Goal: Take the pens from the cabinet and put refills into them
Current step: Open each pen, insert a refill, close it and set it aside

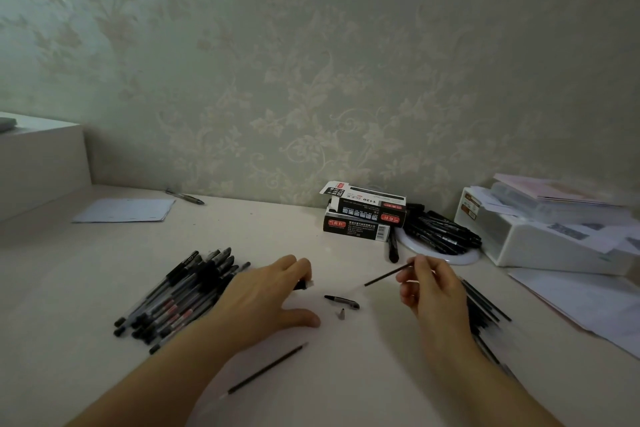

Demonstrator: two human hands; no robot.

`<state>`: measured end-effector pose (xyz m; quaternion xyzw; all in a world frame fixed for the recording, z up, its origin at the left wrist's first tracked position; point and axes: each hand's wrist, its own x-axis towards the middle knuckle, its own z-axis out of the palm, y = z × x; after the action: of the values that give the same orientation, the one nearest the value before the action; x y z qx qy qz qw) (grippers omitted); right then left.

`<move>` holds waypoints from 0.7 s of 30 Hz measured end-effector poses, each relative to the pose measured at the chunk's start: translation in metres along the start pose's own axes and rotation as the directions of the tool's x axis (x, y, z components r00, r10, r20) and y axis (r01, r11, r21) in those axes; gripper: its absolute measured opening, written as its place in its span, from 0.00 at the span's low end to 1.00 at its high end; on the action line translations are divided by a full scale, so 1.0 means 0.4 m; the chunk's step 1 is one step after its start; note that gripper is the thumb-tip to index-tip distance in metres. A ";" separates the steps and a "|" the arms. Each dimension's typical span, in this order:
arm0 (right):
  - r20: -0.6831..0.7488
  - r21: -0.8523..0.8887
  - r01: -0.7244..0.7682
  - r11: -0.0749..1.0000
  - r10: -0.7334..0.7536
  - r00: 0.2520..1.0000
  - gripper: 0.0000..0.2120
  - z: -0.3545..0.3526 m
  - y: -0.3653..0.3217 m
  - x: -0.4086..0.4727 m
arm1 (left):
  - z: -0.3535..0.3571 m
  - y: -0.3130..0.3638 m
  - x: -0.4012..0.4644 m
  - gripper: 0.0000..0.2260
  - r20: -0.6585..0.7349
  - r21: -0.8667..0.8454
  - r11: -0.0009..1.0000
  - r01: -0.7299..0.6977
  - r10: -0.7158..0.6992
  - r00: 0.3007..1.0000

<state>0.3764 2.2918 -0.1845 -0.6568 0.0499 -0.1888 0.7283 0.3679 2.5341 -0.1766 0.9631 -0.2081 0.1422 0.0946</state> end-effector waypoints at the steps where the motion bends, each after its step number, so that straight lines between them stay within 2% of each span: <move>1: 0.010 -0.008 0.007 1.000 -0.007 1.000 0.09 0.002 -0.001 -0.002 | -0.002 -0.003 0.000 0.23 0.007 0.002 1.000 0.015 -0.015 1.000; 4: 0.047 0.008 0.018 1.000 -0.018 0.999 0.10 0.006 -0.003 -0.009 | -0.022 0.003 -0.006 0.21 0.023 -0.049 0.999 0.021 -0.020 1.000; 6: 0.072 0.016 0.010 1.000 -0.011 0.997 0.10 0.008 -0.005 -0.010 | -0.046 0.016 -0.012 0.22 0.052 -0.204 0.979 0.001 0.010 0.999; 7: 0.071 0.012 0.007 1.000 -0.008 0.997 0.10 0.009 -0.004 -0.009 | -0.059 0.024 -0.015 0.25 0.111 -0.256 0.967 -0.009 0.039 0.993; 9: 0.060 0.001 0.008 1.000 -0.008 0.998 0.10 0.009 -0.001 -0.007 | -0.074 0.042 -0.023 0.28 0.283 -0.240 0.970 -0.029 0.099 0.954; 11: 0.052 0.004 0.001 1.000 -0.001 0.999 0.09 0.010 0.000 -0.005 | -0.073 0.045 -0.026 0.28 0.430 -0.175 0.984 -0.026 0.100 0.897; 13: 0.048 0.002 -0.002 1.000 0.002 0.999 0.09 0.010 0.001 -0.006 | -0.073 0.037 -0.024 0.26 0.499 -0.184 0.983 0.007 0.087 0.862; 21: 0.049 -0.008 0.006 1.000 -0.005 0.999 0.09 0.009 0.003 -0.005 | -0.072 0.015 -0.020 0.13 0.450 -0.263 0.964 0.031 0.094 0.888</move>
<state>0.3759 2.2958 -0.1858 -0.6644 0.0311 -0.1745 0.7261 0.3514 2.5388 -0.1512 0.9446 -0.2574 -0.1163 0.1671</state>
